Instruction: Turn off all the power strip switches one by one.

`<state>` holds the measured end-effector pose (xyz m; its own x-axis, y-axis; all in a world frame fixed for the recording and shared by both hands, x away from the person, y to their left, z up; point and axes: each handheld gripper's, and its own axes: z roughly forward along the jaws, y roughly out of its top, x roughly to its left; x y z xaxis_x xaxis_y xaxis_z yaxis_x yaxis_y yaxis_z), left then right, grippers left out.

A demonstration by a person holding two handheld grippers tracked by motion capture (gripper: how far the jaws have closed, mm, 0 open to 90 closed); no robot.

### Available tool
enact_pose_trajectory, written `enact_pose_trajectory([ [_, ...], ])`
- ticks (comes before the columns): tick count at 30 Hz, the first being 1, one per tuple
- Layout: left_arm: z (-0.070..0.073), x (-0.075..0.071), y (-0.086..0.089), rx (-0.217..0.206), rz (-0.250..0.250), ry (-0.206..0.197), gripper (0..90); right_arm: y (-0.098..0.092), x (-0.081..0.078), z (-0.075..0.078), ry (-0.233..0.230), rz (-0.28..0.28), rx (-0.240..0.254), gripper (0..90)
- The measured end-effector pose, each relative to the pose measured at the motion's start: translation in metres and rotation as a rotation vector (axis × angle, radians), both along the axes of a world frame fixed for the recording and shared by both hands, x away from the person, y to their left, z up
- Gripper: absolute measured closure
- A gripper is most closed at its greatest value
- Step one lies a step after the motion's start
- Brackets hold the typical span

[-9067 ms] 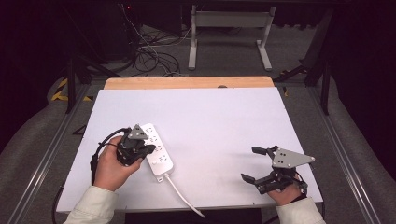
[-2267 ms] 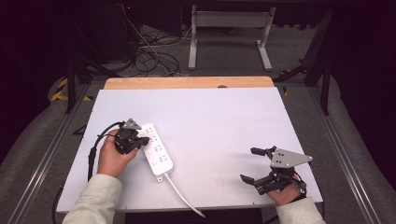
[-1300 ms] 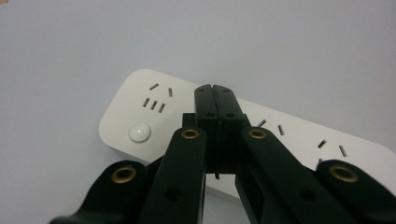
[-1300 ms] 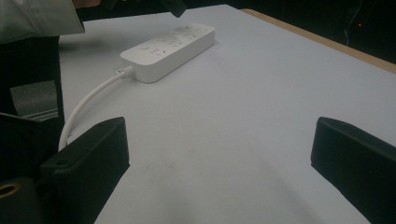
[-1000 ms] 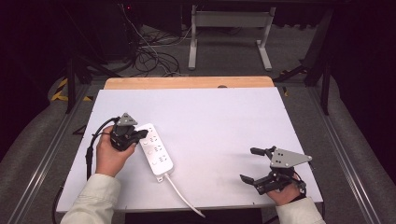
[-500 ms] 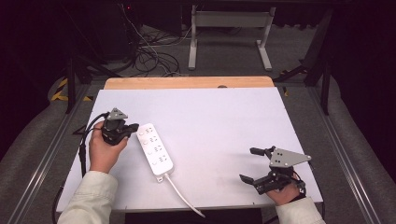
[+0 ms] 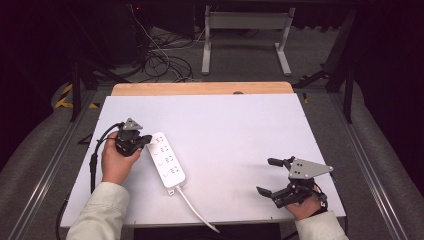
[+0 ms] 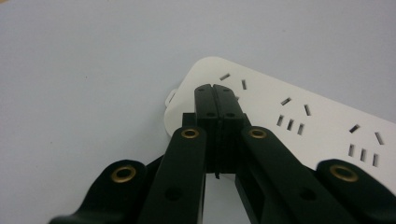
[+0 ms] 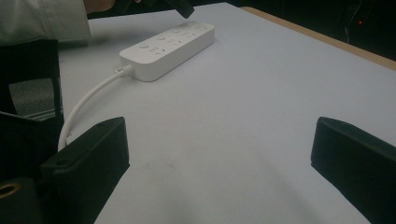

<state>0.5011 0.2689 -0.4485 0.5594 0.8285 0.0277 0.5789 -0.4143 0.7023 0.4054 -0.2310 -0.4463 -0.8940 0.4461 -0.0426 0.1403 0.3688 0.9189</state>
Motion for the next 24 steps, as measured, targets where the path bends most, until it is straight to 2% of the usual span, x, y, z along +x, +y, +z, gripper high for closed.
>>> enact_pose_trajectory([
  [9, -0.0042, 0.0019, -0.0044, 0.011, -0.005, 0.011, 90.0, -0.0001, 0.0001, -0.0001, 0.001, 0.0, 0.0, 4.6],
  [20, -0.0072, 0.0018, -0.0048, 0.021, 0.007, 0.001, 90.0, -0.0003, -0.0003, 0.0001, -0.001, 0.0, -0.001, 4.6],
  [24, -0.0107, 0.0017, -0.0026, -0.006, 0.006, 0.001, 90.0, -0.0001, -0.0006, 0.0001, -0.001, 0.0, 0.001, 4.6],
])
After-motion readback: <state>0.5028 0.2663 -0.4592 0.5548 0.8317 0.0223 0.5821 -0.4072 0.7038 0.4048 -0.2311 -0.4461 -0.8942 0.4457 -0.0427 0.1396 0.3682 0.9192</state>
